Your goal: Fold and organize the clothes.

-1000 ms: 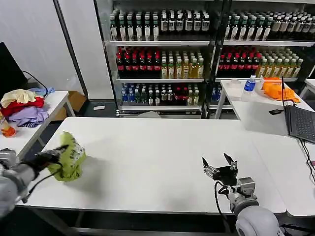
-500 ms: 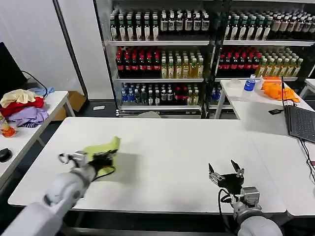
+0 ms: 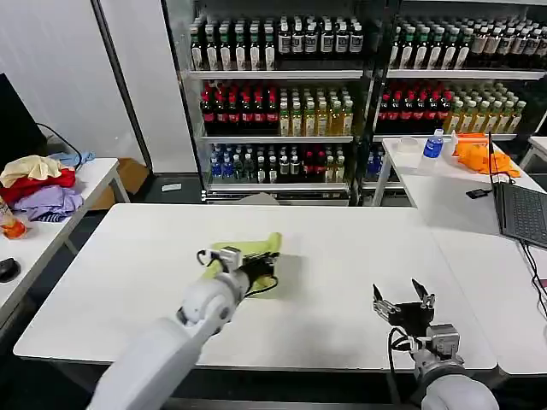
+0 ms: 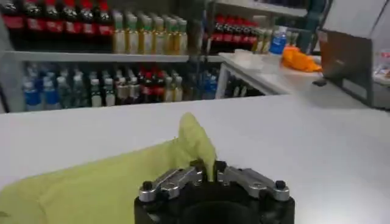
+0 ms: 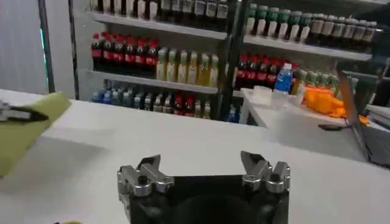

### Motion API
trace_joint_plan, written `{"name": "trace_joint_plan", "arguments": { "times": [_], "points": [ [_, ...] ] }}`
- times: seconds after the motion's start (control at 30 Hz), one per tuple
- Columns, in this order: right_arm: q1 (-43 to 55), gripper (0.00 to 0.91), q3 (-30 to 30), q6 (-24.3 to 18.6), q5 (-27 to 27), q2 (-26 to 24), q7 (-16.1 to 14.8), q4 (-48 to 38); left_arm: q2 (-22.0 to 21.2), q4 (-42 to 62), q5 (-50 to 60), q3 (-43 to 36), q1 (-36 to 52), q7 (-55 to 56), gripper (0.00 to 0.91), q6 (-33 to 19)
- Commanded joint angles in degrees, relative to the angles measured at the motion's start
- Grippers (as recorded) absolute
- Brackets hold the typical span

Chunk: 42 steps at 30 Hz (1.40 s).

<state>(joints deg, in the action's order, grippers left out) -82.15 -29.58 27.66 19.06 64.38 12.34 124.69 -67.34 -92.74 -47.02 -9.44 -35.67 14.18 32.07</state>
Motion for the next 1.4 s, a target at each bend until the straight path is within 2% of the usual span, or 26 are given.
{"name": "trace_joint_plan", "arguments": {
  "times": [0.03,0.13,0.23,0.33,0.4,0.5,0.6,0.9,1.17,1.33,1.37,1.4],
  "points": [
    [2.38,0.907,0.70,-0.36,0.97,-1.35,-0.31,-1.83,-9.38,6.44,0.14,-3.56,5.15,0.34,0.907,-9.72],
    [4.70,0.907,2.37,-0.38,1.41,-1.84,-0.30,-3.04,-7.76,3.15,-0.87,-1.72,2.42,-0.69,0.907,-12.86],
    [8.57,0.907,5.25,-0.30,2.37,-1.73,-0.07,-5.13,-5.18,-1.24,-0.84,1.66,-1.51,-1.15,0.907,-13.82],
    [14.05,0.907,9.75,0.09,5.16,-1.03,0.67,-8.54,-1.38,-5.98,-0.20,8.64,-6.34,-0.24,0.907,-14.66],
    [18.52,0.907,12.75,0.73,7.48,0.22,1.16,-11.99,2.23,-8.49,-0.12,13.90,-9.81,0.93,0.907,-15.52],
    [26.91,0.907,17.34,1.10,9.70,2.99,1.83,-18.94,6.07,-10.01,0.89,17.80,-14.31,1.65,0.907,-16.39],
    [33.51,0.907,20.97,1.61,11.74,6.02,2.57,-25.10,7.91,-11.43,2.04,23.24,-18.72,2.29,0.907,-16.70],
    [42.15,0.907,26.80,2.55,14.78,13.62,3.28,-39.26,7.31,-14.52,3.77,30.10,-27.74,2.84,0.907,-17.25],
    [46.84,0.907,27.61,3.19,16.15,20.38,3.54,-48.22,6.99,-14.98,4.38,30.98,-29.34,2.79,0.907,-17.33],
    [50.12,0.907,25.44,2.37,15.65,22.76,3.59,-54.62,7.06,-14.85,5.40,30.83,-29.47,2.84,0.907,-17.23],
    [50.50,0.826,25.33,2.08,15.89,22.83,3.71,-55.54,7.06,-14.80,5.60,30.82,-29.52,2.82,0.907,-17.27],
    [50.58,0.111,25.31,2.03,15.92,22.86,4.01,-56.10,7.04,-14.80,5.63,30.83,-29.59,2.84,0.907,-17.26]
  ]
}}
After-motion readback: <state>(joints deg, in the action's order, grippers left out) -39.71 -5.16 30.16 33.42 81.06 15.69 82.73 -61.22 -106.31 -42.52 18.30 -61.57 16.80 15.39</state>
